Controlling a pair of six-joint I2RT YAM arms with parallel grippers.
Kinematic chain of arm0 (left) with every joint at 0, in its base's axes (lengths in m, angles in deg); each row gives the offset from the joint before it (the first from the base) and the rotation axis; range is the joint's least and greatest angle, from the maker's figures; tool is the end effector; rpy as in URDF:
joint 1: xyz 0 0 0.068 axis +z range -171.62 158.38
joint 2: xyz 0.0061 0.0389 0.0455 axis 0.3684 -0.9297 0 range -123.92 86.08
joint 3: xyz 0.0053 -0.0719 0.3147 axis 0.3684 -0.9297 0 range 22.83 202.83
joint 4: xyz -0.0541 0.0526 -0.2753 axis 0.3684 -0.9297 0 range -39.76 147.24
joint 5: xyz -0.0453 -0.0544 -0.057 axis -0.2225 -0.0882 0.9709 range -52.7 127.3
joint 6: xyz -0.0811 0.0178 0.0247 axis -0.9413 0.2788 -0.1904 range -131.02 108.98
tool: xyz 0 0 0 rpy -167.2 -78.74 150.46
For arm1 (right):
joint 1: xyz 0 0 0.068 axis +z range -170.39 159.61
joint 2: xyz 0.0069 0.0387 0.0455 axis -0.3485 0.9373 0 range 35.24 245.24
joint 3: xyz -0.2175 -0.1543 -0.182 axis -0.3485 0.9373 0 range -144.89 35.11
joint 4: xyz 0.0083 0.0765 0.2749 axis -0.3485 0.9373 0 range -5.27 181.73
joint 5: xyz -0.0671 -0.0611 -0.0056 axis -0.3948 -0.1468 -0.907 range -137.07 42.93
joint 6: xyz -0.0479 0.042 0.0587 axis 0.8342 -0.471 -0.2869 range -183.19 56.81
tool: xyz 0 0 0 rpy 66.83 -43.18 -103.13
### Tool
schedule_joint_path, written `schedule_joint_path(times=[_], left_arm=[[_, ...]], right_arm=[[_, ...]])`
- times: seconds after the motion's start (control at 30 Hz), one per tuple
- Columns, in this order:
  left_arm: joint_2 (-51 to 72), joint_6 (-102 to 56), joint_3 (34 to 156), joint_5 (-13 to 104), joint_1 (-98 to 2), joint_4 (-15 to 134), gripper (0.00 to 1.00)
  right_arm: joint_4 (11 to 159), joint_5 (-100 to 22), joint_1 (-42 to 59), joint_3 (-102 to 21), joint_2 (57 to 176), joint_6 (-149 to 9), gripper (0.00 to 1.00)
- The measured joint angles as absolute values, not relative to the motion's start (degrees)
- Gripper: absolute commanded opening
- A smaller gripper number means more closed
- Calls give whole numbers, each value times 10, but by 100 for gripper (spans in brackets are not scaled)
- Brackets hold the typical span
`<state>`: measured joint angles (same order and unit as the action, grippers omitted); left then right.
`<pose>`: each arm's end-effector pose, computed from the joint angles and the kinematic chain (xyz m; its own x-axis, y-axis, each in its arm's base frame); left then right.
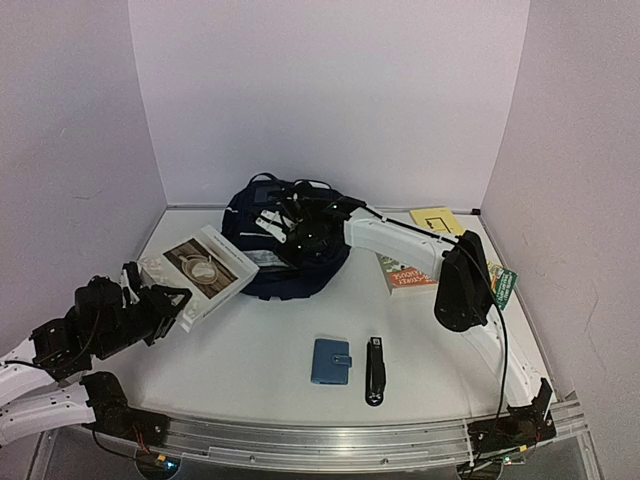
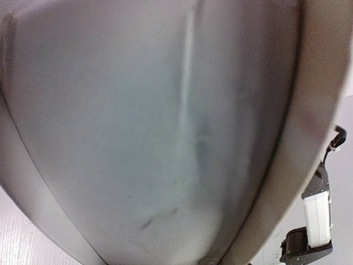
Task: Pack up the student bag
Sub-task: Place the book in the student bag.
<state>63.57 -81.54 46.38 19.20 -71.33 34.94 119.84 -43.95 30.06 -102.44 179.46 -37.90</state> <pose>0.1053 -0.0873 0.2459 -0.5853 -0.6954 -0.4170 -0.0416 0.5394 -0.8410 0.4194 0.5144 0.2259 -0.0434 -0.7227 -0.6898 -0.9008 0.3270 -0.2858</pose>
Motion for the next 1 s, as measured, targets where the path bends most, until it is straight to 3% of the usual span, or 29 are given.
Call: schedule_joint_path(times=[0.47, 0.73, 1.0], left_arm=[[537, -806, 370, 331, -712, 553, 7], [385, -822, 369, 333, -715, 751, 6], [255, -878, 370, 265, -715, 910, 10]], right_arm=[[1173, -450, 300, -1077, 1738, -415, 0], [1164, -444, 297, -1080, 1729, -426, 0], [1164, -431, 297, -1080, 1726, -437, 0]])
